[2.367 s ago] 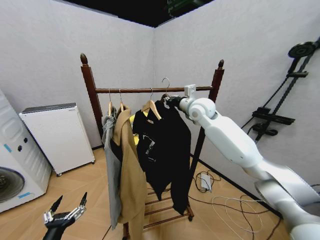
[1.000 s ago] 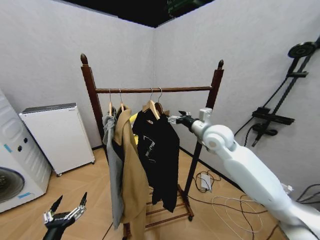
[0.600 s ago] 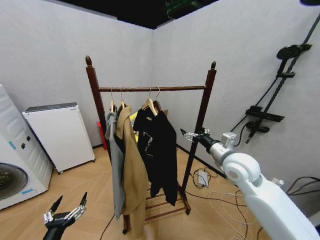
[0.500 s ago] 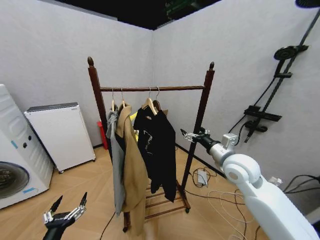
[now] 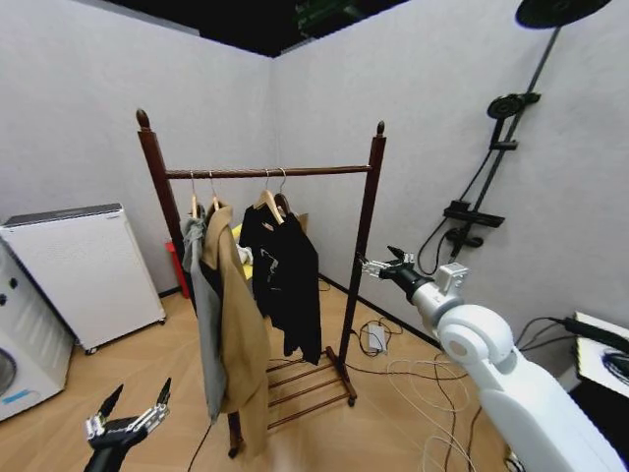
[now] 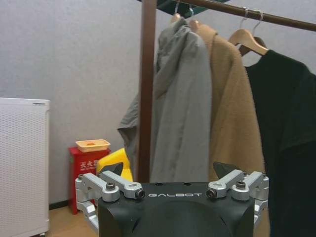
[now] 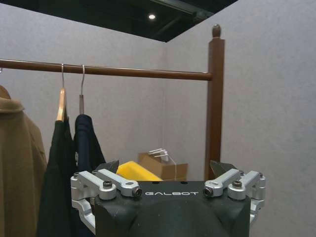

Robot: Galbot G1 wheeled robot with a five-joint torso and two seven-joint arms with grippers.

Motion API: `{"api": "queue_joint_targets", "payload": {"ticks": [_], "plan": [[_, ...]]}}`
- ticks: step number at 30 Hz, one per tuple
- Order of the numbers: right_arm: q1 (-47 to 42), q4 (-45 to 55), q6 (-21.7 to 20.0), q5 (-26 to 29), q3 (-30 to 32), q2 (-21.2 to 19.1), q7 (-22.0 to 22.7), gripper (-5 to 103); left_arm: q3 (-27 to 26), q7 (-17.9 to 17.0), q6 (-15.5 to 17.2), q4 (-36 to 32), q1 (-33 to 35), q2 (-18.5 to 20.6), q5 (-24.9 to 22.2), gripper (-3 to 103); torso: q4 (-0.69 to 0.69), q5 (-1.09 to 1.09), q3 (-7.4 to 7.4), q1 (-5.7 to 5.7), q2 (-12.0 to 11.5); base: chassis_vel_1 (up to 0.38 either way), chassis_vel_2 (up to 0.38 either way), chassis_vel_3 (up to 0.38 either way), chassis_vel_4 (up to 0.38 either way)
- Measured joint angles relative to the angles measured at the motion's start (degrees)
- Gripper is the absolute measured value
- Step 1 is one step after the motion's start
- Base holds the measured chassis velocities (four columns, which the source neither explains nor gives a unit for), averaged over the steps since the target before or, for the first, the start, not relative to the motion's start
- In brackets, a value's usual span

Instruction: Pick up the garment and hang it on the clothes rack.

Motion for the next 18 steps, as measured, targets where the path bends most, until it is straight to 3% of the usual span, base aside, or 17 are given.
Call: {"api": "queue_joint_targets", "payload": {"ticks": [18], "plan": [[0.42, 0.25, 0.03, -0.14, 0.03, 0.06, -0.22, 100, 0.0, 0.01, 0.0, 0.0, 0.01, 0.0, 0.0, 100, 0.0, 0.03, -0.01, -0.04, 0.02, 0.031, -0.266, -0.262, 0.026]]}}
